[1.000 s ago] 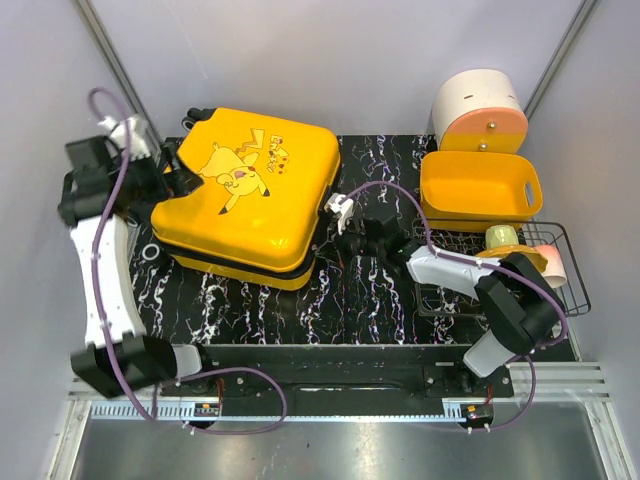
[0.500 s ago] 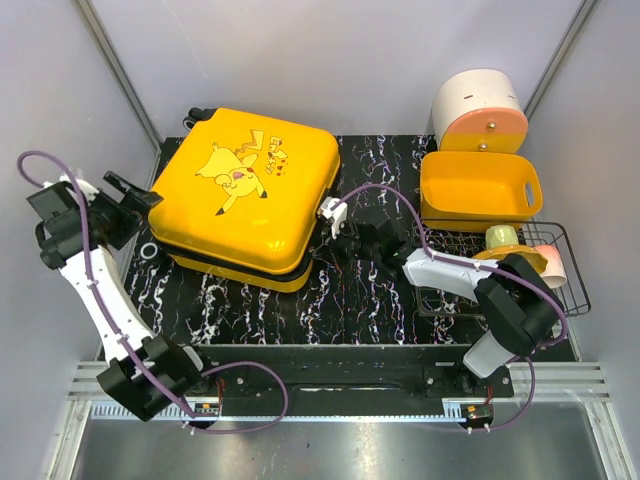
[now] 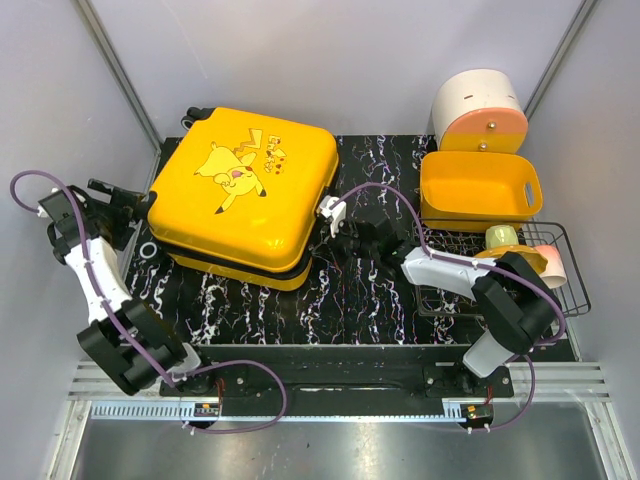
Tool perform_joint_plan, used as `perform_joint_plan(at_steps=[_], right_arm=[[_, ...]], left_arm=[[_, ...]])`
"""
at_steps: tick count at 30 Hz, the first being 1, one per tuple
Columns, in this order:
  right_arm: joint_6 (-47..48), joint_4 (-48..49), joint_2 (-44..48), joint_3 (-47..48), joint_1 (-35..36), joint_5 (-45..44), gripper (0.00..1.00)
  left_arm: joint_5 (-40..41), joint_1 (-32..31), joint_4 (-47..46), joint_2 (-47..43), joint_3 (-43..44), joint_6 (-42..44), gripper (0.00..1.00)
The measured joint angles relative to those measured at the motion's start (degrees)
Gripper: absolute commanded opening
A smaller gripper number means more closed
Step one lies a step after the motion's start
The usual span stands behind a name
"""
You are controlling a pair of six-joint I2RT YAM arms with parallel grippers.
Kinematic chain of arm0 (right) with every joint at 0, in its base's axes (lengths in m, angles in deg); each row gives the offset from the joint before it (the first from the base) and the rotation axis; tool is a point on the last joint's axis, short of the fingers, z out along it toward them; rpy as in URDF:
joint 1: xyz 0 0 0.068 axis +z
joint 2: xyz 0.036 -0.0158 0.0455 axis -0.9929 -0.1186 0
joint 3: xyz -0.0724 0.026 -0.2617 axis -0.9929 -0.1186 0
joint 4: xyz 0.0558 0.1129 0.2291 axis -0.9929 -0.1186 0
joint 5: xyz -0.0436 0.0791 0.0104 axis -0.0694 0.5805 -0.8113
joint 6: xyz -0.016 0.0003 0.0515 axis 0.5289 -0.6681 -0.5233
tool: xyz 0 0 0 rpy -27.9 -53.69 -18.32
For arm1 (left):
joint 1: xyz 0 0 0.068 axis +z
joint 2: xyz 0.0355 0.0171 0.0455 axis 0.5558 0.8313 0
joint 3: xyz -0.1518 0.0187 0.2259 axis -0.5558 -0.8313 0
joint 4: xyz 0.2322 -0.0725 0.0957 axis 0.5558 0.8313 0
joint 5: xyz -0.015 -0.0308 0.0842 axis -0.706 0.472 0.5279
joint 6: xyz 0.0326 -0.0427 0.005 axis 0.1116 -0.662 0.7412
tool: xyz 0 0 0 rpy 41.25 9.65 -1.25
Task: Open, take out, and arrange the luggage
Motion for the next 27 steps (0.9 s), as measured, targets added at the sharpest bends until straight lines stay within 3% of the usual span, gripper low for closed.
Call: perform_joint_plan(at_steps=[4,8,10,12,17,27], right_arm=[[0.07,0.02,-0.04,0.02,0.0,-0.02,0.0],[0.11,0.0,-0.39,0.33,-0.09,0.24,0.0],[0.33,-0.13,-0.55,0.57,-0.37,0.63,0.0],[0.68,-0.07,-0.92,0.87,-0.98,0.81,0.0],[2.58,1.29,-3.41,2.91,-5.09,1.05,0.0],[6.78,4.37,-12.63,11.96,-14.86,3.26,0.0]], left_arm=[[1.42,-0.42,-4.44,3.3,-0.61,-2.54,0.96],[1.77,-1.11,-7.8,5.66,-0.61,-3.87,0.81],[1.68,-1.62,-8.92,7.15,-0.61,-4.17,0.62],[1.6,-1.9,-9.79,8.5,-0.61,-4.37,0.35],[1.03,-2.08,-10.36,10.21,-0.31,-6.4,0.03],[-0.57,-2.36,-6.54,15.72,6.16,-4.28,0.0]])
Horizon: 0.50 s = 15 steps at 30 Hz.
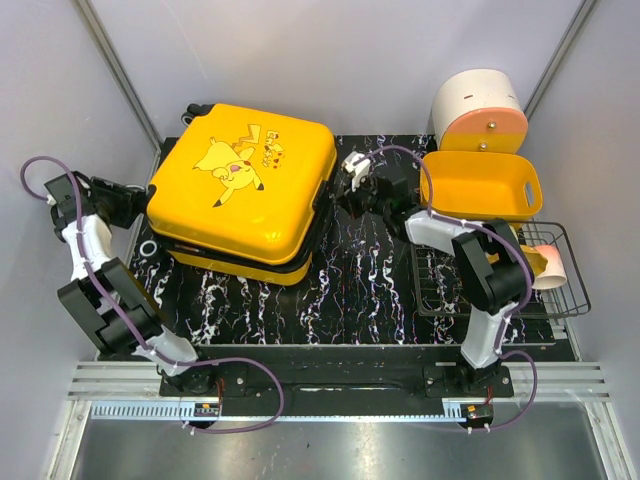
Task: Open, take out, and arrange the luggage
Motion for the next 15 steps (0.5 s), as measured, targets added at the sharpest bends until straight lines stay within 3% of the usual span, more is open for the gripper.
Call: perform_joint_plan(at_steps=[5,8,9,12,13,15], right_arm=[[0.07,2.12,-7.65,7.98,-3.89,-0.04,0.0],[-1.05,2.71,-9.35,9.68,-5.22,1.29,0.0],[-1.62,2.86,-9.4,9.68,-5.31,1.86,0.0],[-2.93,3.43,-9.4,9.68,-5.33,3.13,0.0],[-3.21,3.56,-9.4,9.68,-5.31,3.41,0.0],[-3.76,3.76,-9.38,9.62,-5.31,3.82,0.0]], left_arm=[[0.72,-1.07,0.98,1.81,2.71,2.21,0.0],[2.64,-2.32,2.49,2.97,5.22,4.63,0.33],[3.39,-2.75,2.95,3.28,5.95,5.49,0.57],[6.34,-4.7,4.74,4.35,9.11,11.13,0.88],[7.23,-5.44,5.2,4.35,9.51,13.6,0.97],[10.03,-6.69,5.16,3.78,10.05,18.45,0.99]])
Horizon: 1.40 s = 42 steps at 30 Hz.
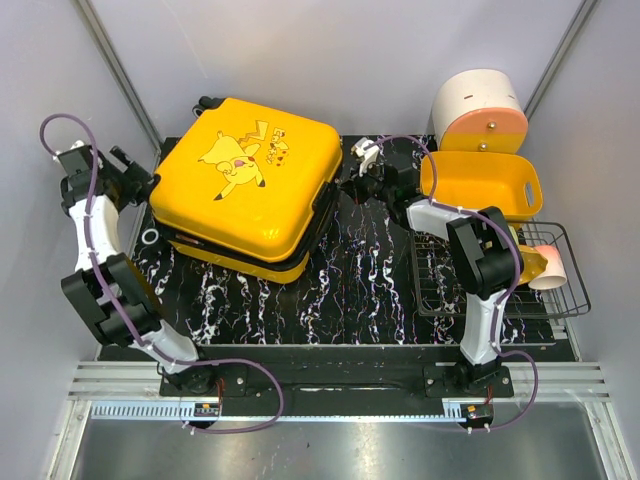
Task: Open, take out, and arrange the luggage
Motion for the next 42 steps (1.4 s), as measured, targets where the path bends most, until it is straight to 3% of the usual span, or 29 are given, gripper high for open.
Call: perform_joint_plan(at_steps=[8,12,15,18,21,24,34,42], right_arm=[[-0.92,-0.04,2.03,-3.56,0.09,0.72,0.0],[-0.9,-0.11,2.64,-3.82,0.79,0.85,0.0],[-0.9,-0.2,2.82,-3.82,1.4,1.07,0.0],[-0.61,-0.26,2.84,-3.82,1.64,1.03,0.0],[-0.22,-0.52,2.84,-3.58,1.6,1.07,0.0],[-0.02,-1.44,2.73,-2.43,1.46,1.46,0.0],[-1.22,-3.56,0.22,1.33,-0.42,6.19,0.0],[-2.29,-4.52,-1.11,3.02,-1.4,9.7,0.0]], left_arm=[[3.91,-10.34,1.36,-11.28,3.89,15.91,0.99],[-0.52,-18.34,2.45,-18.38,6.38,25.16,0.96],[-3.06,-32.24,6.03,-22.69,5.86,32.24,0.8],[-3.65,-50.58,8.04,-26.21,-0.74,35.23,0.8],[0.04,-62.23,9.92,-27.82,-7.78,34.86,0.79],[5.42,-72.32,10.67,-26.47,-11.56,33.4,0.84],[22.75,-85.33,7.28,-7.87,-8.61,29.99,0.94],[36.02,-85.96,4.07,3.89,-1.6,30.58,0.93]])
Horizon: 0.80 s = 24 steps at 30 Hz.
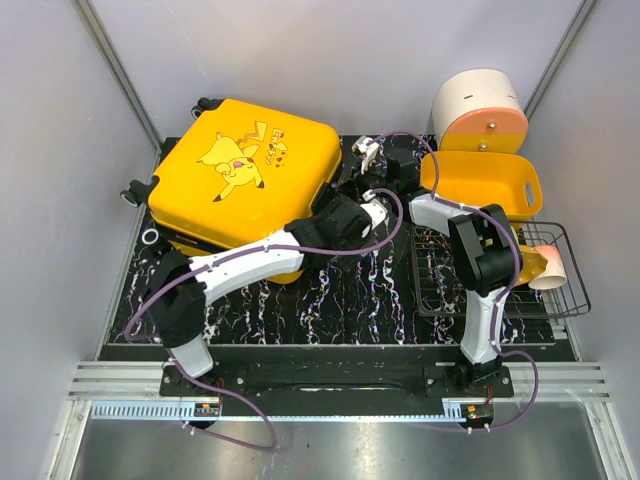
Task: Open, take out, and arrange the luggage
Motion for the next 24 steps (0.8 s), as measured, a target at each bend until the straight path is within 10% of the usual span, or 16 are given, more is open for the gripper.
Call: perform_joint_plan(at_steps=[24], right_arm=[[-1.66,1.53,-1.11,0.09,-0.46,1.7,0.0]], left_arm=[[4.24,4.68,0.17,10.38,7.37,-0.31,0.89]])
